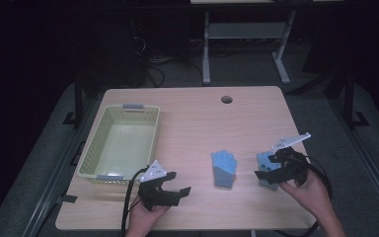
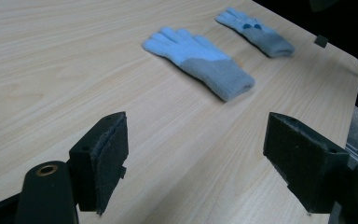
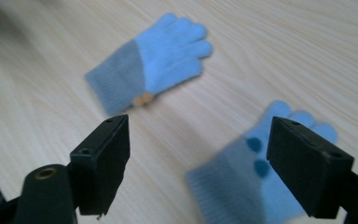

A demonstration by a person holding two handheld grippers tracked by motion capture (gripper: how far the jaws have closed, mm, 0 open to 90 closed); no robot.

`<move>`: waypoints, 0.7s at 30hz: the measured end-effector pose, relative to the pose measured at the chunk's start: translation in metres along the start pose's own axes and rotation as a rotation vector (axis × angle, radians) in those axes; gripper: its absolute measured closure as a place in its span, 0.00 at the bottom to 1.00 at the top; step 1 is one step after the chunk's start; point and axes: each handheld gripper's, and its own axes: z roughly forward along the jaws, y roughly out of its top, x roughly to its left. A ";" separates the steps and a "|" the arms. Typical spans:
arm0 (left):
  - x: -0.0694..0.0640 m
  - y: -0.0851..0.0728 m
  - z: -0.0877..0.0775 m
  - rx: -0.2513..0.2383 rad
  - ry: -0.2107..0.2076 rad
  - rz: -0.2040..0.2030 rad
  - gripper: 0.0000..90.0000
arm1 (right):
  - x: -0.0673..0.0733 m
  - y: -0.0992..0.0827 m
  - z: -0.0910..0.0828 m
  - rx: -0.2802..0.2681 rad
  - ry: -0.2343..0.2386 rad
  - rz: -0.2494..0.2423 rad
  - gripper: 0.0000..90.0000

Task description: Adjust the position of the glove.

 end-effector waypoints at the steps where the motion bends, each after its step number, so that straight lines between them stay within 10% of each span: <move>1: 0.000 0.000 0.001 0.000 -0.002 -0.004 0.24 | -0.002 0.002 0.001 0.007 -0.001 0.007 0.26; 21: -0.003 0.000 0.001 -0.016 -0.011 -0.016 0.24 | -0.044 0.004 0.032 0.221 -0.053 0.126 0.55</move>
